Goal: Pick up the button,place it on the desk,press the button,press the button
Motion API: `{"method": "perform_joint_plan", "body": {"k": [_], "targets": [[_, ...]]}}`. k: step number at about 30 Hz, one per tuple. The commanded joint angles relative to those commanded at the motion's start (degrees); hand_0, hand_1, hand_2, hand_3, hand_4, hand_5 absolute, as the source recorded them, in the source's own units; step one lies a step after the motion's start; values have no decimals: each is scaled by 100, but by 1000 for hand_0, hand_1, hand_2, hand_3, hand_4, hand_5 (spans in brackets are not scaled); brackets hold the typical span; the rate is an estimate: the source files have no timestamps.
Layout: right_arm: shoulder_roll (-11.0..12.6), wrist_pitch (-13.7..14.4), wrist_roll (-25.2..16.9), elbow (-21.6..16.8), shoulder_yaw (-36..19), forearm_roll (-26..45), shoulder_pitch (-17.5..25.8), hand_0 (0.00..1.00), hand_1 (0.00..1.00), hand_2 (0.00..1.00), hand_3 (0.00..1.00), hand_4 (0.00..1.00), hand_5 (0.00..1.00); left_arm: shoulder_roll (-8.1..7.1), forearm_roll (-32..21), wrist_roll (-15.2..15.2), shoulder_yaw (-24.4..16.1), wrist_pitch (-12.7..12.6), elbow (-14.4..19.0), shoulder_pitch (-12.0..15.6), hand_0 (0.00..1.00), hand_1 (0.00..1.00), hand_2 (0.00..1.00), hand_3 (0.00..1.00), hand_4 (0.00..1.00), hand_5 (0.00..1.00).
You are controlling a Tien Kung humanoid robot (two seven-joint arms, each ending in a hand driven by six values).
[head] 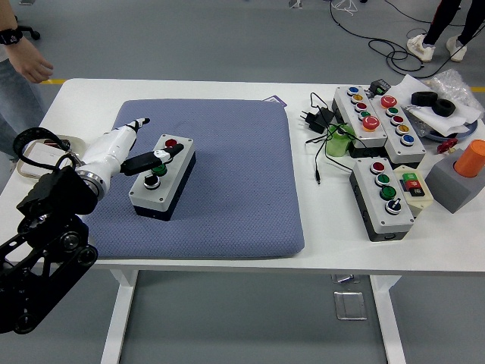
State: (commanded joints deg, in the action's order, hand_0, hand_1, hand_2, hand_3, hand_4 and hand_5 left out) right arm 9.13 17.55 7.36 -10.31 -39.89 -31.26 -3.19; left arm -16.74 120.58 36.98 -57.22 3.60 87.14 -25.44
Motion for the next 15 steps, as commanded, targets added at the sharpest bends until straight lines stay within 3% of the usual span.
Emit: {"method": "perform_joint_plan", "body": {"k": [5, 15], "targets": [[3, 3, -5, 0, -2, 1, -5, 631, 481, 534, 583, 261, 14, 131, 931, 0, 132, 156, -134, -22, 958, 998, 998, 998, 998, 998], [14, 7, -8, 0, -22, -30, -17, 631, 478, 533, 584, 262, 14, 414, 942, 0, 306, 266, -695, -104, 932, 998, 998, 998, 998, 998]]}}
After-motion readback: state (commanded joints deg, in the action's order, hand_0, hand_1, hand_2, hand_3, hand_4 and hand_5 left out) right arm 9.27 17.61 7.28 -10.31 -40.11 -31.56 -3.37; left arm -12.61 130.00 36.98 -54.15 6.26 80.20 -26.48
